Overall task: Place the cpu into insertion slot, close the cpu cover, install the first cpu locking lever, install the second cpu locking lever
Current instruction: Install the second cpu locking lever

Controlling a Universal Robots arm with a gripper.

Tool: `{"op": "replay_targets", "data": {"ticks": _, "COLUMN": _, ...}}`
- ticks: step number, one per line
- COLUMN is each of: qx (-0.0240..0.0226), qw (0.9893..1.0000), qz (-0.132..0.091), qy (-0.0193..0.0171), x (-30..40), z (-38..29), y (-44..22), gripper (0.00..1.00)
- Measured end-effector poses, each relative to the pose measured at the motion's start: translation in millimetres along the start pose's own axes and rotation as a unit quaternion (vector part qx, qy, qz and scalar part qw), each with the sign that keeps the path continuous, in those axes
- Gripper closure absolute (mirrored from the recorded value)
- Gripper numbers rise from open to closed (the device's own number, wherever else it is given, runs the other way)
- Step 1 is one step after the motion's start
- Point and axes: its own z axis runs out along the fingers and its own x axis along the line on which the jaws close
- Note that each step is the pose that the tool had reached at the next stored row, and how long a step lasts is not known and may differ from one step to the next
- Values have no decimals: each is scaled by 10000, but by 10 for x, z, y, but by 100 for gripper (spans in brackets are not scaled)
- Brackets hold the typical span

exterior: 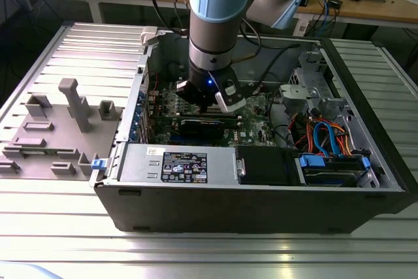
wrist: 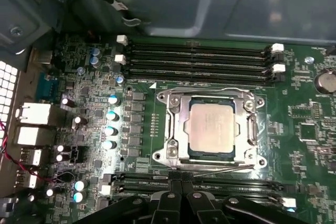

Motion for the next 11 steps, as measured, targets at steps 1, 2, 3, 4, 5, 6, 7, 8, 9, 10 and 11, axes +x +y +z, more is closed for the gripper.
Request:
{"op": "replay_targets", "data": {"ticks": 1, "qx": -12, "qw": 10000, "qz": -1, "qy": -1, "x": 1, "z": 4, "y": 0, "gripper": 89}}
{"op": "replay_targets", "data": {"ticks": 2, "qx": -12, "qw": 10000, "qz": -1, "qy": -1, "x": 0, "z": 4, "y": 0, "gripper": 89}}
{"op": "replay_targets", "data": {"ticks": 3, "qx": -12, "qw": 10000, "qz": -1, "qy": -1, "x": 1, "z": 4, "y": 0, "gripper": 89}}
{"op": "replay_targets", "data": {"ticks": 4, "qx": -13, "qw": 10000, "qz": 0, "qy": -1, "x": 1, "z": 4, "y": -1, "gripper": 89}}
{"op": "replay_targets", "data": {"ticks": 5, "qx": -17, "qw": 10000, "qz": 0, "qy": 0, "x": 3, "z": 6, "y": -4, "gripper": 89}}
{"op": "replay_targets", "data": {"ticks": 6, "qx": -23, "qw": 10000, "qz": -1, "qy": -1, "x": 5, "z": 9, "y": -7, "gripper": 89}}
{"op": "replay_targets", "data": {"ticks": 7, "qx": -33, "qw": 10000, "qz": -1, "qy": -1, "x": 6, "z": 11, "y": -12, "gripper": 89}}
{"op": "replay_targets", "data": {"ticks": 8, "qx": -52, "qw": 10000, "qz": -2, "qy": -2, "x": 8, "z": 14, "y": -27, "gripper": 89}}
{"op": "replay_targets", "data": {"ticks": 9, "qx": -58, "qw": 10000, "qz": -1, "qy": -2, "x": 11, "z": 17, "y": -34, "gripper": 89}}
{"op": "replay_targets", "data": {"ticks": 10, "qx": -65, "qw": 10000, "qz": 0, "qy": -3, "x": 17, "z": 20, "y": -42, "gripper": 89}}
{"op": "replay_targets", "data": {"ticks": 11, "qx": -85, "qw": 10000, "qz": 2, "qy": -4, "x": 28, "z": 23, "y": -51, "gripper": 89}}
